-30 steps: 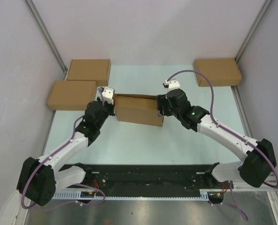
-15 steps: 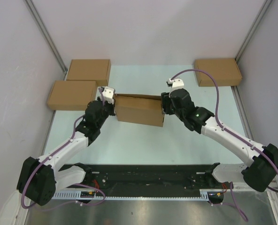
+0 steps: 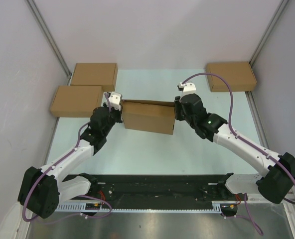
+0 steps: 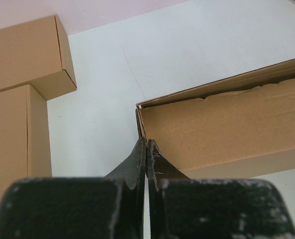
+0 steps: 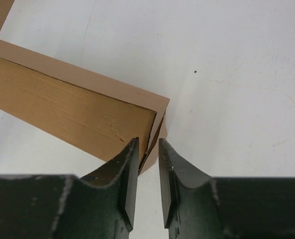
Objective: Fold the paper box
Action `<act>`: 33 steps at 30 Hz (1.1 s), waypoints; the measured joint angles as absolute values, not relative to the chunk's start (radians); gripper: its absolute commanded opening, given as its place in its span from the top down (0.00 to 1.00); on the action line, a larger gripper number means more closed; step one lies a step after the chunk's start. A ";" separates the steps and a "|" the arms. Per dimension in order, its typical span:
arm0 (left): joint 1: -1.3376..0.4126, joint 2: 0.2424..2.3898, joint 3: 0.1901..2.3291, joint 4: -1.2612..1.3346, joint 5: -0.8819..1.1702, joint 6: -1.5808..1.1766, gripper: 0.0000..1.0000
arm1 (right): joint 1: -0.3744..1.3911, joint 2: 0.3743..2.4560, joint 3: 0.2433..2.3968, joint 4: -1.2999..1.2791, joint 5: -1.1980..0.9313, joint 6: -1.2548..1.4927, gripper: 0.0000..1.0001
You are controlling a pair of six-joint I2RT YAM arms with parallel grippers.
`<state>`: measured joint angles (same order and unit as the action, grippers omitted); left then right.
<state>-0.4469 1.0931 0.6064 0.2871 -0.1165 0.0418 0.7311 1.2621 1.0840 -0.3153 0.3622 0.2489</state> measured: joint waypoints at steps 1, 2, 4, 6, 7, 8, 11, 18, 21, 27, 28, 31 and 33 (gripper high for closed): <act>-0.447 1.093 0.606 0.287 -0.117 0.041 1.00 | 0.731 1.264 1.085 -0.315 0.363 0.249 0.80; -0.447 1.093 0.606 0.287 -0.116 0.041 1.00 | 0.730 1.264 1.085 -0.314 0.364 0.246 0.86; -0.447 1.093 0.607 0.287 -0.116 0.041 1.00 | 0.728 1.268 1.085 -0.313 0.365 0.242 0.92; -0.447 1.093 0.610 0.281 -0.112 0.041 1.00 | 0.727 1.272 1.085 -0.311 0.367 0.238 0.98; -0.447 1.093 0.610 0.281 -0.112 0.041 1.00 | 0.727 1.274 1.085 -0.310 0.370 0.237 1.00; -0.447 1.093 0.610 0.280 -0.111 0.041 1.00 | 0.727 1.275 1.085 -0.309 0.371 0.235 1.00; -0.447 1.093 0.610 0.279 -0.110 0.041 1.00 | 0.725 1.281 1.087 -0.305 0.374 0.235 1.00; -0.447 1.093 0.612 0.274 -0.109 0.041 1.00 | 0.725 1.287 1.089 -0.303 0.378 0.235 1.00; -0.447 1.093 0.613 0.274 -0.109 0.040 1.00 | 0.731 1.298 1.093 -0.302 0.387 0.235 1.00; -0.447 1.093 0.613 0.273 -0.110 0.033 1.00 | 0.746 1.311 1.097 -0.300 0.416 0.236 1.00; -0.447 1.093 0.613 0.273 -0.110 0.033 1.00 | 0.748 1.312 1.097 -0.299 0.422 0.236 1.00; -0.447 1.093 0.613 0.273 -0.110 0.033 1.00 | 0.751 1.313 1.097 -0.298 0.427 0.236 1.00; -0.447 1.092 0.613 0.271 -0.110 0.033 0.99 | 0.752 1.313 1.095 -0.297 0.429 0.236 1.00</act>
<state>-0.4469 1.0924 0.6128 0.2714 -0.1101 0.0334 0.7517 1.3128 1.0954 -0.2970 0.4294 0.2363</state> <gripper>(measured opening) 0.006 0.009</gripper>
